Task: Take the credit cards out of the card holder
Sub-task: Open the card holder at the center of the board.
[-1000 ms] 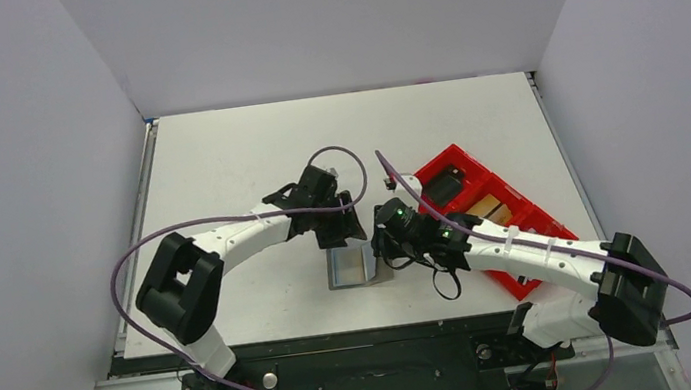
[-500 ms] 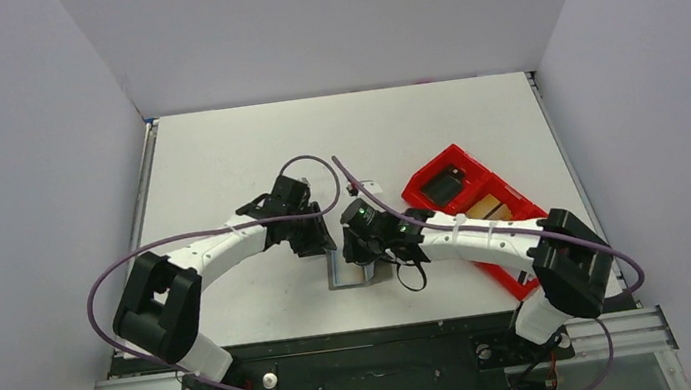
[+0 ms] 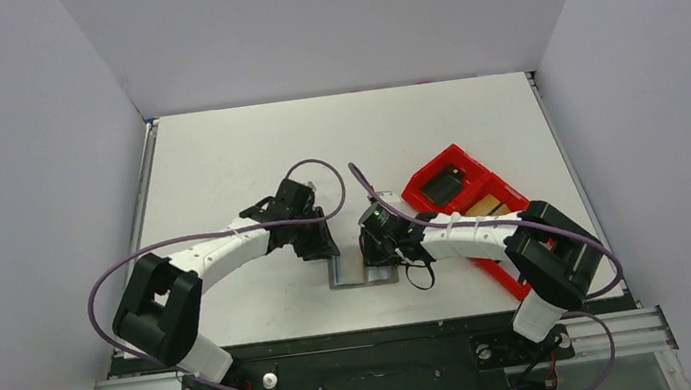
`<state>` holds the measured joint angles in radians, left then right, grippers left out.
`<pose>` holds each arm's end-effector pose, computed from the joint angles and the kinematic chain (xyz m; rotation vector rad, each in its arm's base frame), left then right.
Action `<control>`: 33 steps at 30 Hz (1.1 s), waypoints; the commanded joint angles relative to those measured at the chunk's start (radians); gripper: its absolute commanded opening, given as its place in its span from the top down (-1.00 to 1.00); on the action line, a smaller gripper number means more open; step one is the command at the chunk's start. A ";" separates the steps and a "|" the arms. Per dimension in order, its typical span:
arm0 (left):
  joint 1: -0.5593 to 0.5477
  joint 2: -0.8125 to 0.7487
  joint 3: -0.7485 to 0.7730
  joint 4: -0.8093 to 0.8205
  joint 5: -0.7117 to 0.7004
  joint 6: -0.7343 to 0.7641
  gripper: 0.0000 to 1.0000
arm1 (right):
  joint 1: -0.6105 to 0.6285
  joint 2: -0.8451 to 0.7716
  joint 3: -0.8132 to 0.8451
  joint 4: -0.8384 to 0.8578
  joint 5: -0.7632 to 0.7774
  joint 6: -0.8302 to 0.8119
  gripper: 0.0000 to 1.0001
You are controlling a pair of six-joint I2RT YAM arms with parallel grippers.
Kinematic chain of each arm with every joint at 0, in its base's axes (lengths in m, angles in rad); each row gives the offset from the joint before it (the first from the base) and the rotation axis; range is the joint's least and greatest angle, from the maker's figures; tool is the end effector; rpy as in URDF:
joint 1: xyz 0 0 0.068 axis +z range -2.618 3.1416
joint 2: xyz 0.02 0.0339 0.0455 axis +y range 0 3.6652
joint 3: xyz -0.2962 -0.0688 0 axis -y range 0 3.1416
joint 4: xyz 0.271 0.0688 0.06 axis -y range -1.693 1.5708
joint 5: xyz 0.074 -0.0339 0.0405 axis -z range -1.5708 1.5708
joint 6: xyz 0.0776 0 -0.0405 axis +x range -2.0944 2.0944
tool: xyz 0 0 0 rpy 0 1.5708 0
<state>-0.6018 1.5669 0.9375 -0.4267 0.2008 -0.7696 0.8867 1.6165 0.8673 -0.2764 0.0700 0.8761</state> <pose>0.2774 -0.2093 0.1681 -0.1600 2.7848 -0.6821 0.2263 0.2689 0.1393 0.0121 2.6947 0.5213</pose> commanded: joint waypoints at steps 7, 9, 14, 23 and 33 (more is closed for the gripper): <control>-0.060 -0.001 -0.017 0.048 0.010 -0.018 0.57 | -0.019 0.065 -0.036 0.179 -0.090 0.010 0.37; -0.067 0.008 -0.020 0.050 0.004 -0.021 0.60 | -0.019 0.061 -0.041 0.184 -0.094 0.015 0.37; -0.075 0.034 -0.030 0.069 -0.004 -0.032 0.64 | -0.026 0.034 -0.068 0.197 -0.097 0.030 0.36; -0.085 0.086 -0.034 0.097 -0.017 -0.059 0.75 | -0.045 0.017 -0.115 0.283 -0.172 0.062 0.40; -0.100 0.118 -0.030 0.116 -0.017 -0.080 0.86 | -0.045 0.032 -0.123 0.327 -0.206 0.084 0.48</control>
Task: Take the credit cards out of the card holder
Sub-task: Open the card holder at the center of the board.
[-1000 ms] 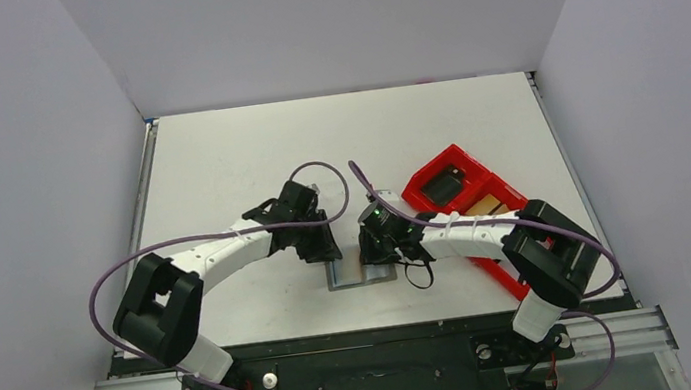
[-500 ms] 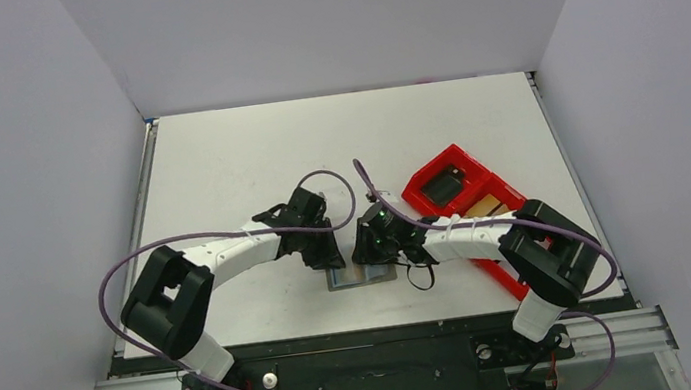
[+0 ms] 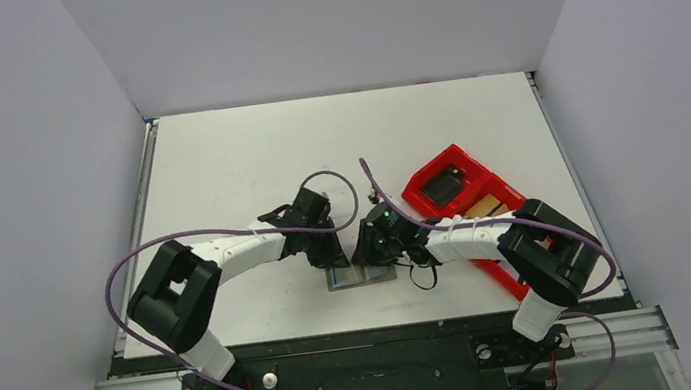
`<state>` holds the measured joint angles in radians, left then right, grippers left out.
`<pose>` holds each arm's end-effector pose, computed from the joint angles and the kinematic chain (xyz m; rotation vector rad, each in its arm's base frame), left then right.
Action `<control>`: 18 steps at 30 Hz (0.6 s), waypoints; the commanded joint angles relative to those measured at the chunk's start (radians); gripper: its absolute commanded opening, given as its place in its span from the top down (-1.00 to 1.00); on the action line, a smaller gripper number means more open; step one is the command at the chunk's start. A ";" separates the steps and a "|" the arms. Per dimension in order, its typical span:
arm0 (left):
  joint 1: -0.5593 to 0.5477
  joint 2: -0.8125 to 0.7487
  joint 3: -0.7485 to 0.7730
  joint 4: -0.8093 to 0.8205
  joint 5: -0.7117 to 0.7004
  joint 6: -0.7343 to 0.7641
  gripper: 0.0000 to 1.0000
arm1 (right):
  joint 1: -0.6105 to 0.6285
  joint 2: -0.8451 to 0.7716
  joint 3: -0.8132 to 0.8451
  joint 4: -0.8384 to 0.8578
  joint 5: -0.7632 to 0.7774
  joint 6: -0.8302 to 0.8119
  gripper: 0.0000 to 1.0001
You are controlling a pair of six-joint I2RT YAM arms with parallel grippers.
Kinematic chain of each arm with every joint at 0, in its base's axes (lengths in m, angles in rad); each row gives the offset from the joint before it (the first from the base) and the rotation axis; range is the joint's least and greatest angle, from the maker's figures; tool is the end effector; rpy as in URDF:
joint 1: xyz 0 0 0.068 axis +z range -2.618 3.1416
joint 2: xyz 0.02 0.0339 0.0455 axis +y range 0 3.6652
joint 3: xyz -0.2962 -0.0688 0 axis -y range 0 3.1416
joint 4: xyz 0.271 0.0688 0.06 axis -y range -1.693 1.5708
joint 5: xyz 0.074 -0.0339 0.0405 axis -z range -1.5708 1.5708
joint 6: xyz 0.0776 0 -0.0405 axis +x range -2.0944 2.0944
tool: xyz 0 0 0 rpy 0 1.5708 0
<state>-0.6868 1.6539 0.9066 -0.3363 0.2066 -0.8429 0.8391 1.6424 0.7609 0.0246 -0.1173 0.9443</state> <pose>0.2639 -0.2370 0.1360 -0.1489 2.8443 -0.7029 0.2329 0.2730 0.1238 0.0813 2.6478 0.8662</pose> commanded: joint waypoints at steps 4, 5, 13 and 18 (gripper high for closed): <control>-0.022 0.049 0.009 0.033 -0.018 -0.013 0.86 | 0.002 -0.014 -0.020 0.013 -0.002 0.016 0.49; -0.022 0.052 0.013 0.034 -0.017 -0.015 0.87 | 0.001 -0.019 -0.020 0.002 0.011 0.014 0.48; -0.022 0.031 0.017 0.023 -0.030 -0.022 0.90 | -0.002 -0.124 -0.019 -0.092 0.093 0.002 0.47; -0.021 0.011 0.025 0.016 -0.024 -0.016 0.90 | 0.025 -0.116 0.033 -0.158 0.149 -0.033 0.45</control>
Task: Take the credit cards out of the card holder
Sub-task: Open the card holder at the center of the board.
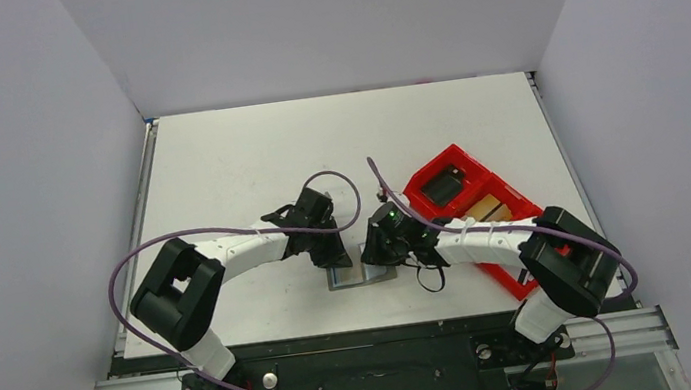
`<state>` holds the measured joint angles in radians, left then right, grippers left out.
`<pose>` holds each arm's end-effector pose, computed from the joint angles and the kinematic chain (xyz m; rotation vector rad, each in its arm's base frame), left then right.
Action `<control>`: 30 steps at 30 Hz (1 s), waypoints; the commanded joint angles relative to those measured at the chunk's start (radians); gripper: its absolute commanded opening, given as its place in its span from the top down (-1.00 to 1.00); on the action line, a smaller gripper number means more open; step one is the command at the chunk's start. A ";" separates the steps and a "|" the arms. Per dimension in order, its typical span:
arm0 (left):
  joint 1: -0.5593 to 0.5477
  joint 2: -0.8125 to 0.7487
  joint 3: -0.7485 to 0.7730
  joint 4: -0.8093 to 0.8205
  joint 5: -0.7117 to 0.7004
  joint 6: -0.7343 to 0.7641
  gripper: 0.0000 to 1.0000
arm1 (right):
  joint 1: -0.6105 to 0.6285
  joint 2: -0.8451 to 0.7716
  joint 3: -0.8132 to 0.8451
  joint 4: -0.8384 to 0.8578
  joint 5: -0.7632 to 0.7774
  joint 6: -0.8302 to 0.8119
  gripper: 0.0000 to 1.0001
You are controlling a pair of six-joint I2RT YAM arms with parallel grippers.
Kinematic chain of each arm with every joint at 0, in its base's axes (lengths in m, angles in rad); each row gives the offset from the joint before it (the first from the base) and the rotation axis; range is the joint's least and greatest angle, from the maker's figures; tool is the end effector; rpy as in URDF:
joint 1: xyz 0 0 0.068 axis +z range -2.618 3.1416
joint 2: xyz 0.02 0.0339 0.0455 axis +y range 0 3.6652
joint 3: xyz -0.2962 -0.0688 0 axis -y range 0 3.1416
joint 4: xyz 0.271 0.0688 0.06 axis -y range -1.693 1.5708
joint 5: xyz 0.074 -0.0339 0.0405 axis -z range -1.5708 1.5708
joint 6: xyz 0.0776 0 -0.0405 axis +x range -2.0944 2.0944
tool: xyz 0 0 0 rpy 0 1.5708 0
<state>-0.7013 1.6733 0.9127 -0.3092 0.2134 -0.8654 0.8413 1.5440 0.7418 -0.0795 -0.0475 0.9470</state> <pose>0.2644 -0.2448 0.1334 -0.1554 2.8413 -0.7295 0.2238 0.2559 0.1395 0.1169 2.6363 0.7776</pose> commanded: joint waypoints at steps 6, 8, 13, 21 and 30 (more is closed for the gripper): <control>0.007 -0.056 0.035 -0.051 -0.049 0.015 0.90 | 0.064 0.046 0.109 -0.069 0.098 -0.045 0.38; 0.014 -0.074 0.038 -0.066 -0.055 0.023 0.89 | 0.073 0.062 0.127 -0.074 0.106 -0.048 0.36; 0.043 -0.111 0.022 -0.084 -0.063 0.033 0.88 | 0.092 0.117 0.177 -0.100 0.121 -0.055 0.30; 0.071 -0.125 -0.005 -0.086 -0.056 0.044 0.88 | 0.102 0.172 0.204 -0.150 0.155 -0.060 0.30; 0.071 -0.107 0.002 -0.082 -0.051 0.051 0.88 | 0.078 0.157 0.110 -0.069 0.109 -0.038 1.00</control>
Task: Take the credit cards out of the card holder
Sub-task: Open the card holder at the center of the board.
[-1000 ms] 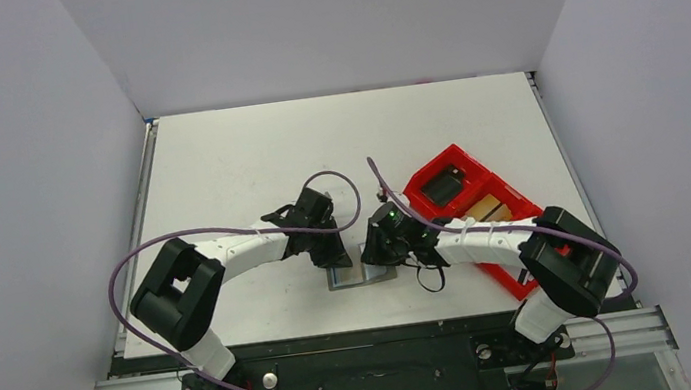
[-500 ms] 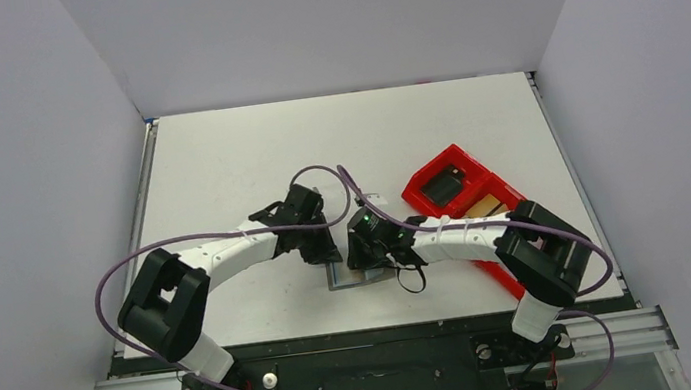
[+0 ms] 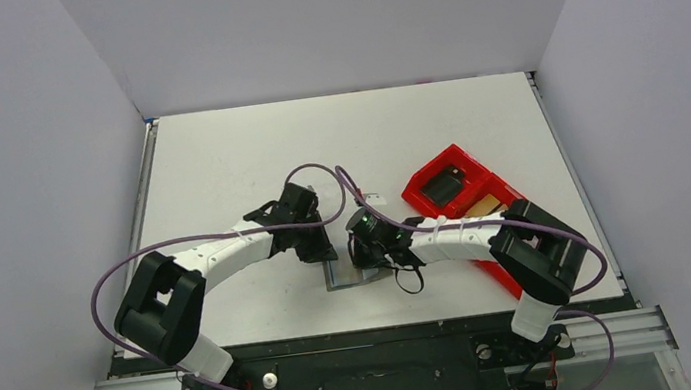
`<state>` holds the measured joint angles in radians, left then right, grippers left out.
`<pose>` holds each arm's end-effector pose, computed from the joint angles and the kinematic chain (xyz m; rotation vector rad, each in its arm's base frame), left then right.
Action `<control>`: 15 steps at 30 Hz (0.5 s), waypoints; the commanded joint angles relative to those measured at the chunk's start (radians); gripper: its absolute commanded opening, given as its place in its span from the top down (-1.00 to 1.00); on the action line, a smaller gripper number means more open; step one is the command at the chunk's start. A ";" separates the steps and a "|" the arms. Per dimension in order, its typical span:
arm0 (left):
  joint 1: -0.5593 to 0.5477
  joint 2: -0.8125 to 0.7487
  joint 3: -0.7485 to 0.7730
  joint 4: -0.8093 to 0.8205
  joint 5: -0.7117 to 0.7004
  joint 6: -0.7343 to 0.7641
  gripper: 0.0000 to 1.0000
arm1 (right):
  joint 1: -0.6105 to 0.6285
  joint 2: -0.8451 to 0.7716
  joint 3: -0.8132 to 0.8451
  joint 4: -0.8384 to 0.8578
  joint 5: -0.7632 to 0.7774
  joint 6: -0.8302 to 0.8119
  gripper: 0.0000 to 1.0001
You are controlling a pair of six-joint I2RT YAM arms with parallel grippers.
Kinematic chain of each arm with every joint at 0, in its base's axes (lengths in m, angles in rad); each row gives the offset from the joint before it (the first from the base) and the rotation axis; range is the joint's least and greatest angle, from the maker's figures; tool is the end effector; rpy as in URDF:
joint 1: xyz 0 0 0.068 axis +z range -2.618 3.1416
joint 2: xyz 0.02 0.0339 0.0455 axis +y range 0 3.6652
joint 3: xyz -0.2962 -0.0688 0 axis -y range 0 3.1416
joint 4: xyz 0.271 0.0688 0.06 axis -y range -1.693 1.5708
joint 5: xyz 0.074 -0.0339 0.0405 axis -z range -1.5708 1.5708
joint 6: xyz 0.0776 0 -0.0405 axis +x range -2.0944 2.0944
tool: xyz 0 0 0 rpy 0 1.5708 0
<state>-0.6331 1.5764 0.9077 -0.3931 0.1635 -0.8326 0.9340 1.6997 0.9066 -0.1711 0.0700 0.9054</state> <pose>0.2706 -0.2142 0.1573 -0.2192 2.7888 -0.6570 0.2287 0.3001 0.1318 -0.0089 2.6556 0.6047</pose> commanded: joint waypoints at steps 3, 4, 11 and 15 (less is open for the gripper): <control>0.003 -0.004 0.006 -0.001 -0.003 0.019 0.88 | -0.028 0.001 -0.086 0.049 -0.025 0.011 1.00; 0.003 -0.003 0.005 -0.001 -0.006 0.019 0.88 | -0.030 0.004 -0.091 0.057 -0.028 0.011 1.00; 0.003 -0.010 -0.004 -0.011 -0.019 0.021 0.88 | -0.036 0.014 -0.124 0.086 -0.038 0.021 1.00; 0.003 -0.011 -0.006 -0.017 -0.027 0.024 0.88 | -0.040 0.024 -0.136 0.097 -0.041 0.027 1.00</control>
<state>-0.6331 1.5768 0.9058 -0.4015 0.1593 -0.8261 0.9024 1.6848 0.8211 -0.0208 0.0113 0.9348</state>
